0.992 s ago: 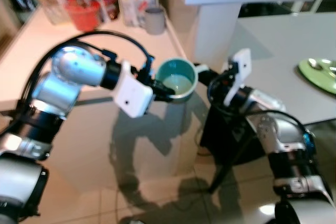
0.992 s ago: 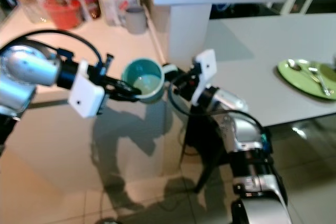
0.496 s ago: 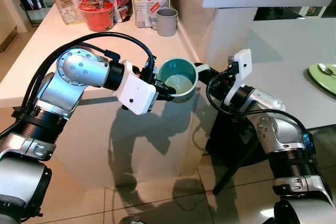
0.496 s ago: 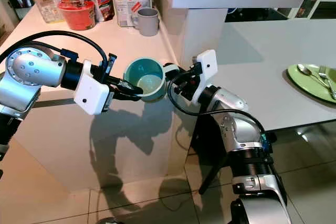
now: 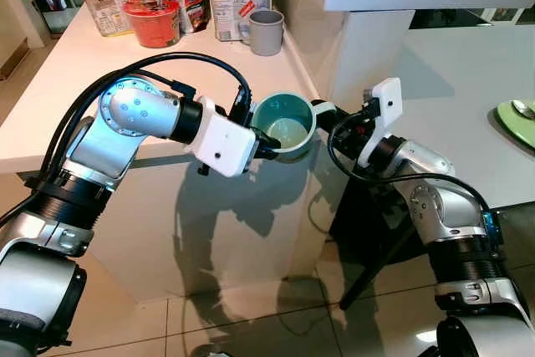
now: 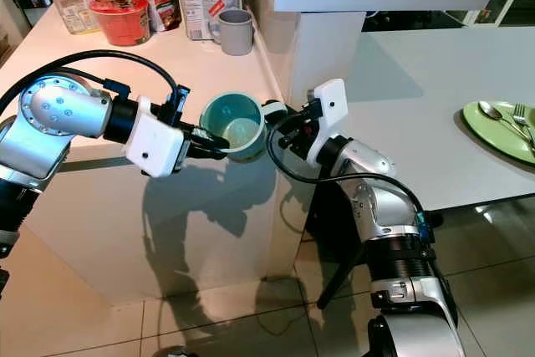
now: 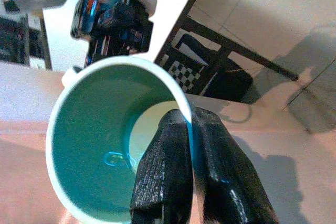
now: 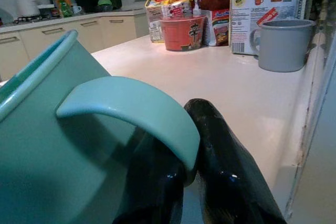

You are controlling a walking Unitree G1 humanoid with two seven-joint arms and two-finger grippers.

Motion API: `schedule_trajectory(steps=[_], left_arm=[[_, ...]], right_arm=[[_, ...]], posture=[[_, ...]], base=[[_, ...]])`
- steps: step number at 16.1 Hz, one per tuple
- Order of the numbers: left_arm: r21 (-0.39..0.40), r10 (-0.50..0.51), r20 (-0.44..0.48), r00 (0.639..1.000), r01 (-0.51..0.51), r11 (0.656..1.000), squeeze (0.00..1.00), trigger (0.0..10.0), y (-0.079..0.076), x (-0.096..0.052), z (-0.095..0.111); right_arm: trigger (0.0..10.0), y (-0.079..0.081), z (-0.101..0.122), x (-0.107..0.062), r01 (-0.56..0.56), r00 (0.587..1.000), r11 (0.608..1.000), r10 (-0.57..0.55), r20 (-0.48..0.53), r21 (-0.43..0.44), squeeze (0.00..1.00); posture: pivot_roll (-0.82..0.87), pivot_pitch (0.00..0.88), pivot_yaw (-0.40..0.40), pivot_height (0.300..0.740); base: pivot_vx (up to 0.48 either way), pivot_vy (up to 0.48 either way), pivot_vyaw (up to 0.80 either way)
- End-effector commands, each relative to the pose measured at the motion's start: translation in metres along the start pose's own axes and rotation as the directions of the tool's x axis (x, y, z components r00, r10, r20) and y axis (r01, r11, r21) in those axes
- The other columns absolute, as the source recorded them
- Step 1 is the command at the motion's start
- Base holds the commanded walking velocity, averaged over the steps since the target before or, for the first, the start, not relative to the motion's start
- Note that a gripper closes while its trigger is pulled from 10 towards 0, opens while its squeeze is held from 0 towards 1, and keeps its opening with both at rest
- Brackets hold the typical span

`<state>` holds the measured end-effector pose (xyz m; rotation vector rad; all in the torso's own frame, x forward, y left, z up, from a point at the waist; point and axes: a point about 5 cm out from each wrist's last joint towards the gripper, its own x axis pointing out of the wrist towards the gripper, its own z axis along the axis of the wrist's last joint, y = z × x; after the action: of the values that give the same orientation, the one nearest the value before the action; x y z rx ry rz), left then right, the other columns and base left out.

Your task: Setting the table

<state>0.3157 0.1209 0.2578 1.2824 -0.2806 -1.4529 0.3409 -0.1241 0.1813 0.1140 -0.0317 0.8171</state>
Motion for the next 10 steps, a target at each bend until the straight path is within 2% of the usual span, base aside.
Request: schedule_trajectory(steps=[1, 2, 3, 10], left_arm=[[-0.027, 0.104, -0.011, 0.995, -0.104, 0.994, 0.0, 10.0, 0.018, -0.01, 0.003], [-0.035, 0.133, -0.011, 0.991, -0.134, 0.99, 0.0, 10.0, 0.021, -0.01, 0.003], [-0.043, 0.152, -0.008, 0.988, -0.152, 0.987, 1.0, 10.0, 0.023, -0.01, 0.004], [-0.047, 0.195, -0.053, 0.979, -0.197, 0.979, 1.0, 10.0, 0.029, -0.015, 0.001]], right_arm=[[0.0, 0.013, -0.001, 0.01, -0.085, 0.996, 0.996, 0.085, -0.012, -0.005, 0.0], [0.0, 0.013, -0.001, 0.01, -0.086, 0.996, 0.996, 0.085, -0.013, -0.004, 0.0], [0.0, 0.013, -0.001, 0.011, -0.086, 0.996, 0.996, 0.086, -0.014, -0.004, 0.0], [0.0, 0.013, -0.003, 0.011, -0.078, 0.997, 0.997, 0.078, -0.016, 0.0, 0.0]], posture=[[0.02, 0.0, -0.032, 0.74], [0.02, 0.0, -0.032, 0.74], [0.02, 0.0, -0.035, 0.74], [0.02, 0.0, -0.032, 0.74]], base=[[0.0, 0.0, 0.0], [0.0, 0.0, 0.0], [0.0, 0.0, 0.0], [0.0, 0.0, 0.0]])
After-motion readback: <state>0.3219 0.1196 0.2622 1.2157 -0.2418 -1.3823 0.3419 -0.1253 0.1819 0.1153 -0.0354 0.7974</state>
